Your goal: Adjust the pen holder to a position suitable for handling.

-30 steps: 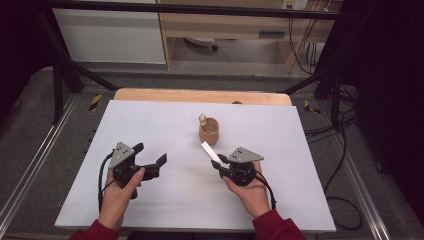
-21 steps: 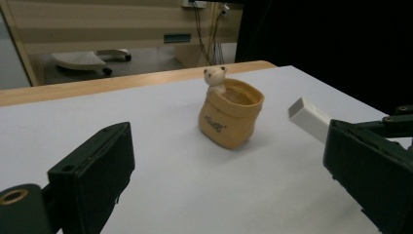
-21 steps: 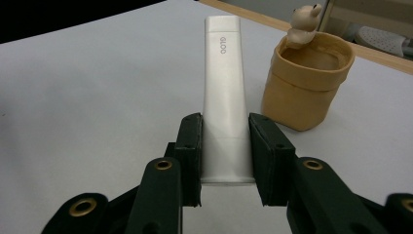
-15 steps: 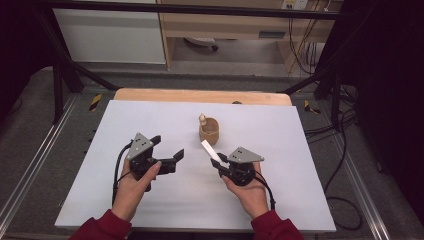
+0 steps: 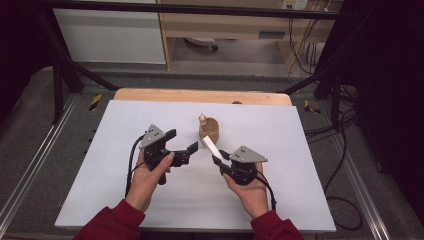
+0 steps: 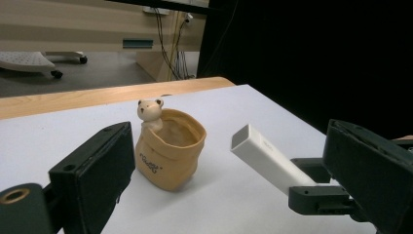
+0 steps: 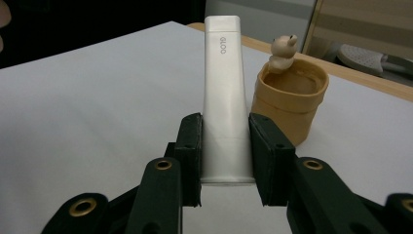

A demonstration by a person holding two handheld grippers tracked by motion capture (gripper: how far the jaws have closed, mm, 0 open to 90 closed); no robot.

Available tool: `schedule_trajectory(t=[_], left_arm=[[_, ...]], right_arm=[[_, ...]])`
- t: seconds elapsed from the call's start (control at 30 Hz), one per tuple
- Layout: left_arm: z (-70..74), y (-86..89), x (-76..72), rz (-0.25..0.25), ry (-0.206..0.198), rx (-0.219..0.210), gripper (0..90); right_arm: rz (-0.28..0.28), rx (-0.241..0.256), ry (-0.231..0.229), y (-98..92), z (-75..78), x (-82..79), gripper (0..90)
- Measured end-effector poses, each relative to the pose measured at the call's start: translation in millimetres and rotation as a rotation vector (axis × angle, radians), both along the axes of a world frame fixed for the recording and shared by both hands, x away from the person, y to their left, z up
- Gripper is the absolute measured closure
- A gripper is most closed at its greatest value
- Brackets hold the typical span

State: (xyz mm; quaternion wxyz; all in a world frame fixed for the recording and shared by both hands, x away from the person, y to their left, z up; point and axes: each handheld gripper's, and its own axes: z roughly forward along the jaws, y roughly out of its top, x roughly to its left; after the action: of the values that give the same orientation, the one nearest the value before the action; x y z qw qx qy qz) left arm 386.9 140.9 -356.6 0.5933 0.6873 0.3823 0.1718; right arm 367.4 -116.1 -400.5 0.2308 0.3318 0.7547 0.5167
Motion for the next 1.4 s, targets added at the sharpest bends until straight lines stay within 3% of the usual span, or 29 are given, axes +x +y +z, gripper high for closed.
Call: schedule_trajectory(t=[0.17,0.37,0.47,0.77,1.0,1.13,1.4], left_arm=[[-1.9,-3.9,-1.4,-0.052,0.016,0.001,5.3],[-3.5,-5.6,1.3,-0.053,0.023,-0.024,6.1],[-5.0,-6.1,1.5,-0.066,0.029,-0.021,12.2],[-7.8,-11.4,1.5,-0.085,0.052,-0.05,12.4],[-10.2,-10.0,5.6,-0.075,0.065,-0.066,17.6],[-13.1,-6.6,9.8,-0.064,0.093,-0.097,22.4],[-13.7,-4.6,12.3,-0.067,0.097,-0.112,30.3]], right_arm=[[-0.008,0.013,-0.019,0.5,1.9,-0.9,67.3],[-0.036,0.043,-0.043,0.7,5.5,-3.5,67.3],[-0.029,0.044,-0.049,2.9,4.9,-3.7,67.3],[-0.018,0.051,-0.095,17.6,5.1,-8.3,67.3],[-0.006,0.057,-0.127,28.4,4.6,-10.0,67.3],[-0.005,0.055,-0.134,31.0,4.4,-11.3,67.3],[-0.002,0.049,-0.143,33.4,3.7,-12.3,67.3]])
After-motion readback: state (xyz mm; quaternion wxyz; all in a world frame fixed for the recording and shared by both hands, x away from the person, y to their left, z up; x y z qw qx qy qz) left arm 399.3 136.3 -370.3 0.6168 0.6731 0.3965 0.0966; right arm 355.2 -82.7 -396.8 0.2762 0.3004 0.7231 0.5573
